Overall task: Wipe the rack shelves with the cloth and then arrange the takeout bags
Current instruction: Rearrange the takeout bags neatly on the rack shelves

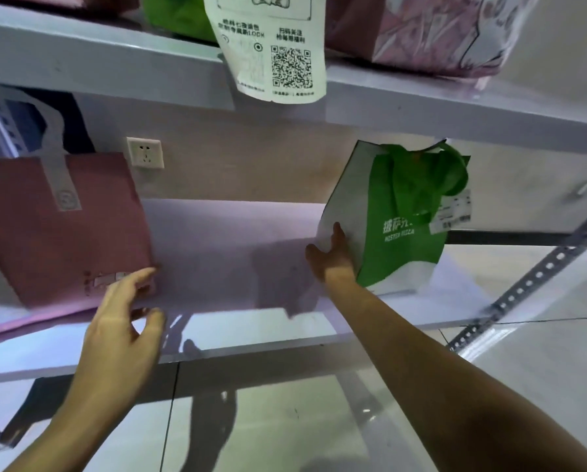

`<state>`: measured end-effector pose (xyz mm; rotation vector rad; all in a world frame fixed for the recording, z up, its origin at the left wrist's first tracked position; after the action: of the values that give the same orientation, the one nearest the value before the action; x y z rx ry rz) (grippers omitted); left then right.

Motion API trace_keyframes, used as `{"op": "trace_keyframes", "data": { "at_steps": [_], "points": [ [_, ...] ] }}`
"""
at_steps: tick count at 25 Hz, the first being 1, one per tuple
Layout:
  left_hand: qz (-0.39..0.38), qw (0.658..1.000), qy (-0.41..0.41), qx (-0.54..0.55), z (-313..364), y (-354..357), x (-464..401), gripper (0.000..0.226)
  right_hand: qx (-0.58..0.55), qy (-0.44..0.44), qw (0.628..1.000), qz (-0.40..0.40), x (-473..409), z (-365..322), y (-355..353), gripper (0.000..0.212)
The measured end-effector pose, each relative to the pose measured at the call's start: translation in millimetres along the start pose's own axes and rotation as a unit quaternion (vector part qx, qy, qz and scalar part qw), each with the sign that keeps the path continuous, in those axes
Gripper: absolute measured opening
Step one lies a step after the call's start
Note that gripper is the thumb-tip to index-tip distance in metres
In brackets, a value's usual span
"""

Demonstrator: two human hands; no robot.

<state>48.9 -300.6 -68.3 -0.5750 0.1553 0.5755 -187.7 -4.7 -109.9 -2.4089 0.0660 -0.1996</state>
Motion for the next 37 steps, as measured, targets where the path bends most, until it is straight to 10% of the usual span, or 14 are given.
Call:
{"op": "trace_keyframes", "data": {
  "at_steps": [7,18,25,37],
  "points": [
    [-0.069,0.996,0.045,0.032,69.5,17.1,-1.0,0.047,-0.188,-0.094,0.978,0.004,60.5,-33.2,-37.6,0.065],
    [-0.161,0.946,0.247,0.131,332.3,25.4,12.1,0.035,-0.168,-0.266,0.943,0.11,208.8,-133.8,-249.6,0.029],
    [-0.139,0.974,0.113,0.142,383.5,44.1,-43.7,0.059,-0.209,-0.228,0.937,0.161,140.9,-165.8,-332.4,0.035],
    [-0.093,0.985,-0.012,0.144,392.3,88.2,-127.3,0.035,-0.272,-0.165,0.937,0.147,-18.3,-187.4,-395.2,0.049]
  ]
}}
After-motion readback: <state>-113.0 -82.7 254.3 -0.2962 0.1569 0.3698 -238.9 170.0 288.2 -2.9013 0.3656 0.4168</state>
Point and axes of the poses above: each hand's wrist, its own x-axis away from the middle knuckle, its own y-axis out of the palm, z = x × y, the point moved 10 cm from there along -x, towards the middle knuckle, and after that the axes turned 2 degrees about x, right-handed, at the moved point
